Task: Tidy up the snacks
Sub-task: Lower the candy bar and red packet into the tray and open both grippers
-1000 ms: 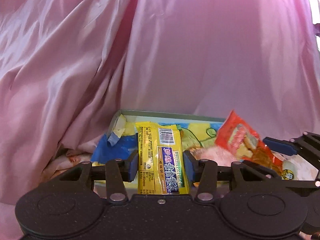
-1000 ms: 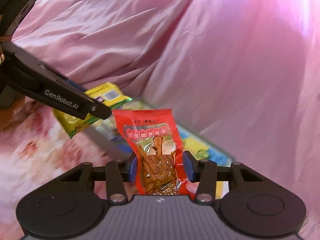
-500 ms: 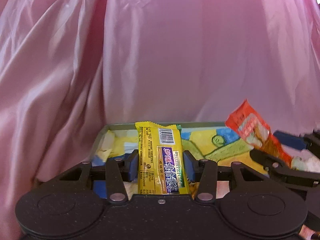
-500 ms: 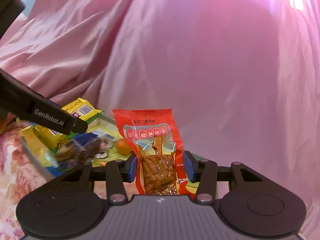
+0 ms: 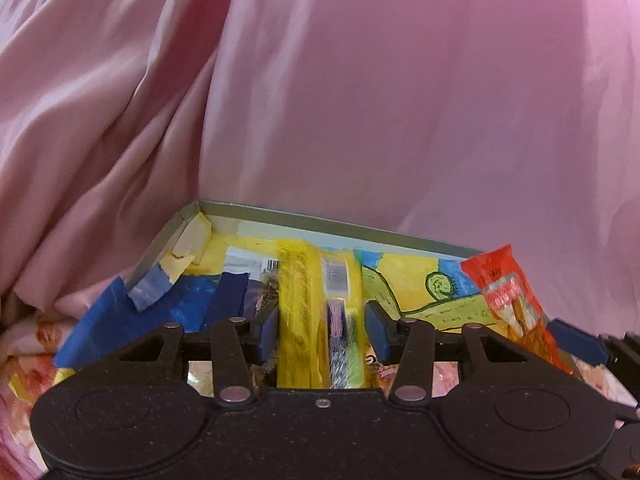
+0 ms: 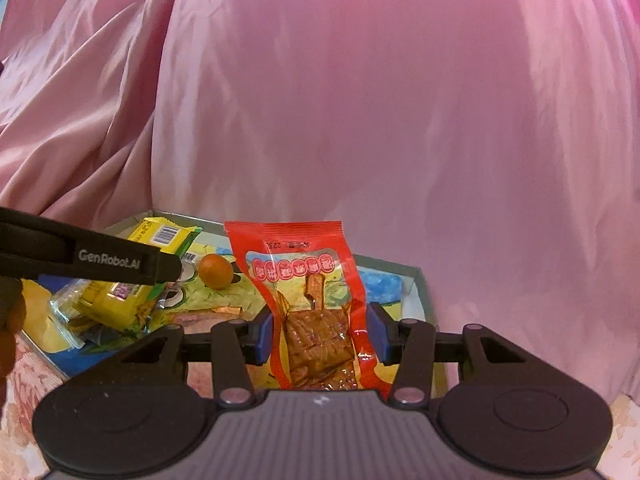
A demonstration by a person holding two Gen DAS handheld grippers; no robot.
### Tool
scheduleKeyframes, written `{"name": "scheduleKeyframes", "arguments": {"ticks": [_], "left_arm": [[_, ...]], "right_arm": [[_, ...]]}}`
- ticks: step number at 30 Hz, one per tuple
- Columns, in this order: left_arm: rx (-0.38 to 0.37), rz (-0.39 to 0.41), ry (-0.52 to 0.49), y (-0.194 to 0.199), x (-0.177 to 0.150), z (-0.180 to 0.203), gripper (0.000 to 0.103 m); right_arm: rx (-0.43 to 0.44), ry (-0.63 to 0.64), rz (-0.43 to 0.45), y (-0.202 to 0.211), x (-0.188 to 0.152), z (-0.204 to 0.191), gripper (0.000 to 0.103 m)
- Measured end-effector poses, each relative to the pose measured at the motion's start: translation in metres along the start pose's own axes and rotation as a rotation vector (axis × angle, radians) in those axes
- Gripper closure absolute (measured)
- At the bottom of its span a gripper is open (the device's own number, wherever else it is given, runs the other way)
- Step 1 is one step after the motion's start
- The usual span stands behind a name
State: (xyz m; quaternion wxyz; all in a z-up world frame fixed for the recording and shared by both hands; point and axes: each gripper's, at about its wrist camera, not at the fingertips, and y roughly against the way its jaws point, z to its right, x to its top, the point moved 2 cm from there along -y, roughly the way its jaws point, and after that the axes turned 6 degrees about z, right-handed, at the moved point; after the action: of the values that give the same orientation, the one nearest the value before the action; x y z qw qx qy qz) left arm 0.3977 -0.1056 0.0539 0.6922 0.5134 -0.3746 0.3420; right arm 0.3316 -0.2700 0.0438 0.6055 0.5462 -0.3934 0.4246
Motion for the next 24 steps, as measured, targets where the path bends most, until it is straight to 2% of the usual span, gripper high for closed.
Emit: {"name": "scheduleKeyframes", "arguments": {"ticks": [2,5,7,8,10,13,17,24], "left_arm": [[0.003,0.004,-0.002,0.0,0.001,0.002,0.054],[-0.011,0.017,-0.003,0.003,0.002,0.004,0.04],[-0.012,0.031,-0.005,0.007,0.001,0.005,0.027],[-0.013,0.04,-0.002,0.009,0.001,0.005,0.025],[-0.018,0.055,0.013,0.014,0.001,0.004,0.018],[-0.017,0.078,0.039,0.025,0.002,0.002,0.008],[-0.018,0.121,0.055,0.043,0.005,-0.001,0.001],[-0.007,0.195,0.062,0.08,0.004,-0.01,0.001]], "right_arm": [[0.01,-0.019,-0.017,-0.004,0.001,0.001,0.044],[0.034,-0.034,-0.038,-0.006,-0.002,0.003,0.04],[0.045,-0.013,-0.031,-0.004,-0.003,0.001,0.037],[0.044,0.0,-0.026,-0.002,-0.003,0.001,0.03],[0.041,-0.003,-0.005,0.004,-0.002,0.002,0.024],[0.037,-0.036,0.023,0.013,0.001,0.006,0.017],[0.011,-0.069,0.064,0.028,0.004,0.011,0.009],[-0.044,-0.107,0.143,0.069,0.012,0.022,0.0]]}}
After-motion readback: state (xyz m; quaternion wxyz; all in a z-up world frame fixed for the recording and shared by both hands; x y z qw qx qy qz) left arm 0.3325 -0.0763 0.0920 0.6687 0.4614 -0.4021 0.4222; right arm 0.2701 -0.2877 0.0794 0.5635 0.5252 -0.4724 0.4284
